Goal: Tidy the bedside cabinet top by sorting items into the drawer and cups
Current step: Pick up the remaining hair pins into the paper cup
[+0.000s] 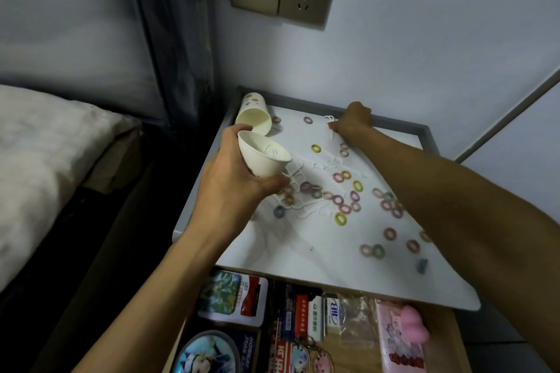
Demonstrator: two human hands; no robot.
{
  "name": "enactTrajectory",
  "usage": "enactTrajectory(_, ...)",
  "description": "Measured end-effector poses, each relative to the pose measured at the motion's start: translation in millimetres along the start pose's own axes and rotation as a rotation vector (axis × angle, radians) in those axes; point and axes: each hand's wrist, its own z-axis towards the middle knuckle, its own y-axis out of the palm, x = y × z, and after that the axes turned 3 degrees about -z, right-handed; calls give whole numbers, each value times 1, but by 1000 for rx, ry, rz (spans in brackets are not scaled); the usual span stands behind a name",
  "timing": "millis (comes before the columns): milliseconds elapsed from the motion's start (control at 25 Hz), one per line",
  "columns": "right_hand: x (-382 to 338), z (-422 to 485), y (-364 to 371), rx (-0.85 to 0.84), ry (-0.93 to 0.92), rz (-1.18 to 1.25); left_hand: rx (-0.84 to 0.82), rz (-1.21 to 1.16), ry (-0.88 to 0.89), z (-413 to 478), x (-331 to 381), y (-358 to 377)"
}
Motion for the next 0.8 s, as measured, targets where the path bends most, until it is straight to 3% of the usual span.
enactTrajectory(240, -11, 3, 11, 25, 6, -177, 9, 26, 6, 3, -6, -4)
enactTrajectory(480, -8, -12, 13, -85, -252, -346, -7, 27, 4, 1, -7, -2)
enactTrajectory(560, -8, -15, 7, -103, -286, -244, -2, 18, 2, 1, -6, -1)
enactTrajectory(640, -14, -29, -11, -120, -360, 4, -1, 16, 0, 0, -7, 1)
enactTrajectory(720, -20, -55, -43, -144, -517, 185, -21, 40, 11, -3, -6, 7)
enactTrajectory(800, -26, -88, -79, -205, -713, 207, -35, 72, 27, -7, -6, 12)
